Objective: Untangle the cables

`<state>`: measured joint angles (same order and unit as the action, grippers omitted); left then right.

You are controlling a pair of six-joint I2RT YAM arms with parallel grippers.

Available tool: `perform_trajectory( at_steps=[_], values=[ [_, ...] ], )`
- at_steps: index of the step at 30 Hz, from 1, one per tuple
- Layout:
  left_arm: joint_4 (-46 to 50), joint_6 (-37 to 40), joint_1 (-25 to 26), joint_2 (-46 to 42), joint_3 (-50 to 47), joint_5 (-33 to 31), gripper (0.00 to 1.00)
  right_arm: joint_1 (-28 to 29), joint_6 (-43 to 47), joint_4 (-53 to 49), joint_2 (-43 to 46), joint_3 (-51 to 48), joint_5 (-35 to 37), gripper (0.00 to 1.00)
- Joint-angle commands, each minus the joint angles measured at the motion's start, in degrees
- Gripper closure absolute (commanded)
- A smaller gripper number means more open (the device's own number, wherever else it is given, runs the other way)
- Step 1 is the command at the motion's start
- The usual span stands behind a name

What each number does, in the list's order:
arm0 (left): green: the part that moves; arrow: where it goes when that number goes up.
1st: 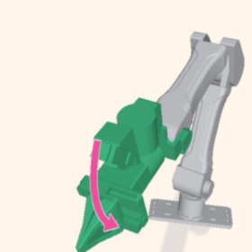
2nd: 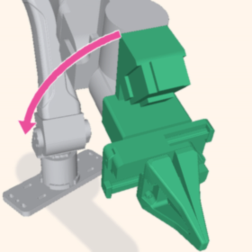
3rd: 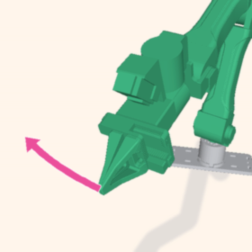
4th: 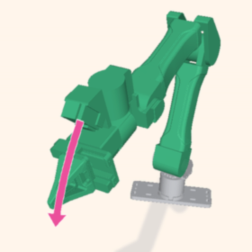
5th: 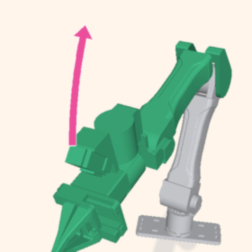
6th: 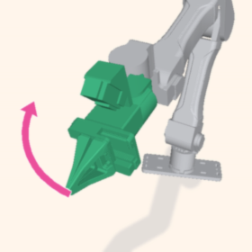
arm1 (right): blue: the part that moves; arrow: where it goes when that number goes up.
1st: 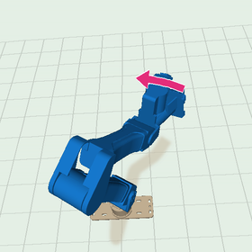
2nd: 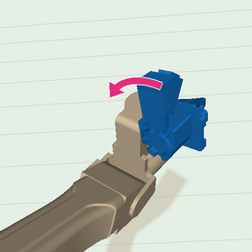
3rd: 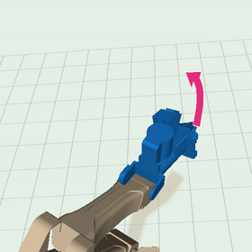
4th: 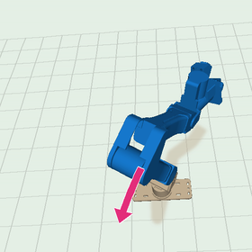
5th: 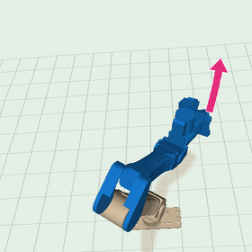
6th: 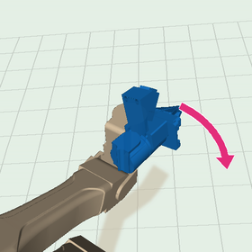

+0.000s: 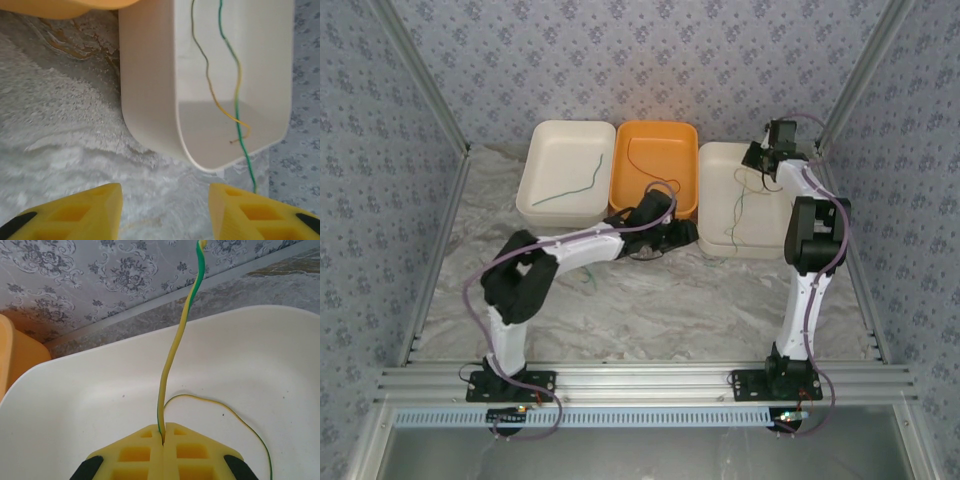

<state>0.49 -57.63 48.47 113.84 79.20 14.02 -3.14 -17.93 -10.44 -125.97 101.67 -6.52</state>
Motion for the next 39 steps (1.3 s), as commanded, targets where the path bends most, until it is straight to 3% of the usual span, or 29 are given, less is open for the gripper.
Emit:
perform_trajectory(
  at_steps=[1, 6, 10, 15, 20, 26, 39],
  values=[
    [-1.1, -2.4, 0.9, 0.1, 0.8, -0.4, 0.55, -0.8, -0.5, 4.4, 2.1, -1.1, 2.7, 1.0],
    [-5.3, -4.8, 1.8, -10.6, -11.3, -10.3, 0.45, -1.8, -5.9, 8.0, 4.0, -3.3, 9.5, 1.0],
    [-1.6, -2.2, 2.7, -16.5, -13.2, -13.4, 0.42, -1.8, -8.5, 9.2, 5.7, -3.9, 14.4, 1.0],
    [-1.3, -1.9, 3.5, -17.3, -13.5, -11.8, 0.42, -1.2, -8.5, 9.2, 8.4, -3.9, 20.3, 1.0],
    [-1.9, -0.9, 4.5, -14.2, -10.4, -9.9, 0.44, 0.1, -2.8, 9.3, 11.4, -4.9, 25.8, 1.0],
    [-3.2, -2.3, 4.9, -7.5, -5.3, -6.5, 0.48, 0.4, -1.2, 10.3, 12.3, -7.4, 27.8, 1.0],
    [-4.0, -2.8, 6.8, -8.5, -7.5, -7.9, 0.46, -5.5, -7.7, 8.1, 14.9, -5.3, 28.1, 1.0]
  ],
)
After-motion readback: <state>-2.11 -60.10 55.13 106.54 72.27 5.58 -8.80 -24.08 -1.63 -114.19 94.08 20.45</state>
